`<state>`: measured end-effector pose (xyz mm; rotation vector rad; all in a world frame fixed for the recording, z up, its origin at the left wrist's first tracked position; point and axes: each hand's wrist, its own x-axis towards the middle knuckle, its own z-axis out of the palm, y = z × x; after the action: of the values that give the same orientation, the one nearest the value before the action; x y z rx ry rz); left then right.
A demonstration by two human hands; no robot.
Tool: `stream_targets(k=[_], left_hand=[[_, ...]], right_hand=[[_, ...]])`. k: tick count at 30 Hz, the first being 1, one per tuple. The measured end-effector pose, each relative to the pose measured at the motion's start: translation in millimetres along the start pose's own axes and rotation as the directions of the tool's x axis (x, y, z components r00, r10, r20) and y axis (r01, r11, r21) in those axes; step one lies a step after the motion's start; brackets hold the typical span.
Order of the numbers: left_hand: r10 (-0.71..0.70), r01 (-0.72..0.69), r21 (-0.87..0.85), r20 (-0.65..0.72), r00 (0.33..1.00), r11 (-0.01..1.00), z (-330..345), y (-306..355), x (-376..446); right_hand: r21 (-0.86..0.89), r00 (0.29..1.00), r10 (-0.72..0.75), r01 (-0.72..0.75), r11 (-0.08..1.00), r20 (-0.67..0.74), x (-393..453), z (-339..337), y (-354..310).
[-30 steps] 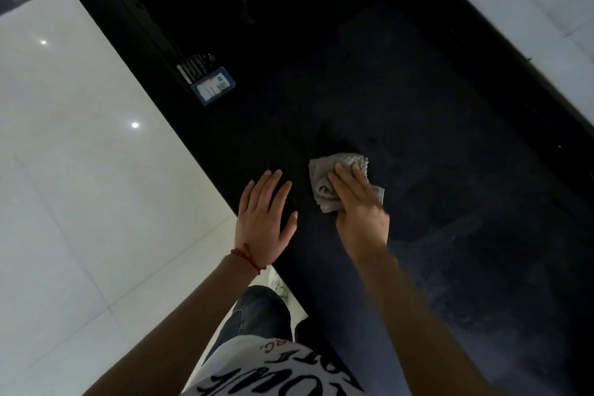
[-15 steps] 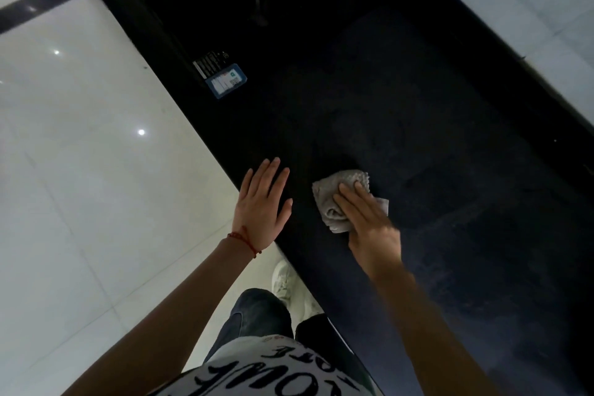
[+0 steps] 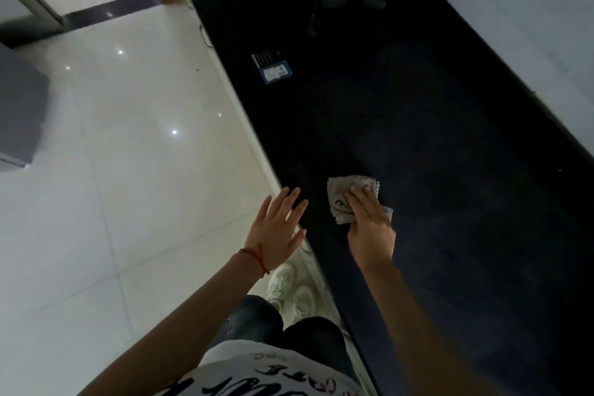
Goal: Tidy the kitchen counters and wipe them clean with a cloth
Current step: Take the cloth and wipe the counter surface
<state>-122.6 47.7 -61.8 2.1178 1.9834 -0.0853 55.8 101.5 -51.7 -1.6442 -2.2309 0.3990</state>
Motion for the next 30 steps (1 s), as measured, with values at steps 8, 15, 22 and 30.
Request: stream_targets(k=[8, 15, 22, 30], left_hand=[[-0.266, 0.271, -0.203, 0.054, 0.963, 0.941, 13.7, -74.6, -87.1], [-0.713, 0.682, -0.55, 0.206, 0.67, 0.482, 33.6, -171.1, -168.7], [-0.862, 0.733, -0.673, 0.428, 0.273, -0.102, 49.3, -279.5, -210.3], [-0.803, 0.773, -0.623, 0.52, 0.292, -0.122, 33.0, -387.0, -173.5]], right_hand=[[0.369, 0.997, -0.077, 0.071, 0.927, 0.001, -13.6, 4.4, -46.3], [0.571, 0.94, -0.292, 0.143, 0.808, 0.177, 18.4, 65.5, -146.6], [0.359, 0.901, -0.054, -0.116, 0.926, 0.43, 90.8, 142.9, -217.1], [0.141, 0.868, 0.125, -0.217, 0.966, 0.481, 156.7, 196.0, -254.4]])
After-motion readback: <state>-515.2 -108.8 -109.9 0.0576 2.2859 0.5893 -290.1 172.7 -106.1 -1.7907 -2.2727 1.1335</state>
